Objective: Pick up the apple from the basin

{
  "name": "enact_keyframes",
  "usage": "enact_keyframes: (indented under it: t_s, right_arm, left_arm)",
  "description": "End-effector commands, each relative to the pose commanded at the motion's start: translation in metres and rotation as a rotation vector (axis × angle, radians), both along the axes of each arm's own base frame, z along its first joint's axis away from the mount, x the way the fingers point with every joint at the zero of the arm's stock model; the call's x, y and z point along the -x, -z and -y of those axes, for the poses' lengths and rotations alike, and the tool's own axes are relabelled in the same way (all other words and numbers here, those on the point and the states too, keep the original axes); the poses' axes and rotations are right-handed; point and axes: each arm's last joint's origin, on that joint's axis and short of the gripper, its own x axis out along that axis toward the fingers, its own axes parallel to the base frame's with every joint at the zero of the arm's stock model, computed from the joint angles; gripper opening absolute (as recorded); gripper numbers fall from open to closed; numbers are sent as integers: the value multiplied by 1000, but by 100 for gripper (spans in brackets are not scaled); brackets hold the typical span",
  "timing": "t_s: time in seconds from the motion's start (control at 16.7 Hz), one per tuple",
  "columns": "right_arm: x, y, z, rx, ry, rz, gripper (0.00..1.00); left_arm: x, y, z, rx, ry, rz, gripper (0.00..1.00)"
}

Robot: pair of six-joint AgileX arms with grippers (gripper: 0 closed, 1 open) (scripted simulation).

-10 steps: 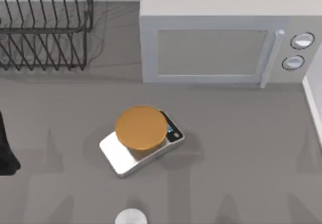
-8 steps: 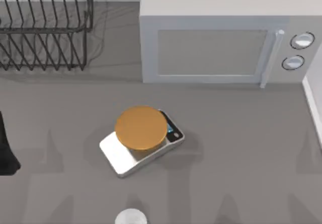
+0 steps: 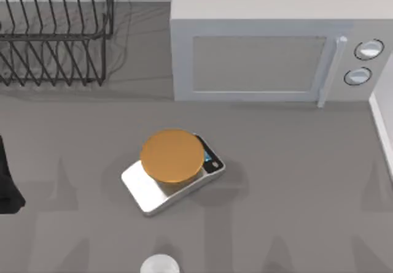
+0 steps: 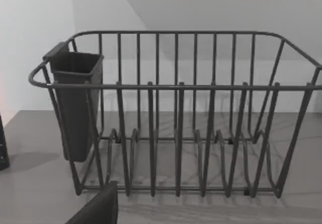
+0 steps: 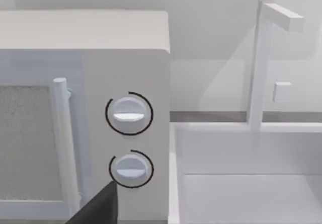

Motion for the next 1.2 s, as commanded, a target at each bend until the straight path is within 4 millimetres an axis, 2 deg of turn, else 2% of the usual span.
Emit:
enact_keyframes:
  t_s: [0.84, 1.02, 1.2]
  right_arm:
    - [0, 0, 0, 0, 0, 0, 100]
    - [-1, -10, 2, 14, 15, -47, 100]
    - [-7, -32, 5, 44, 45, -171, 100]
  left_arm:
    - [0, 0, 0, 0, 0, 0, 100]
    - [0, 0, 0, 0, 0, 0, 100]
    - [0, 0, 0, 0, 0, 0, 100]
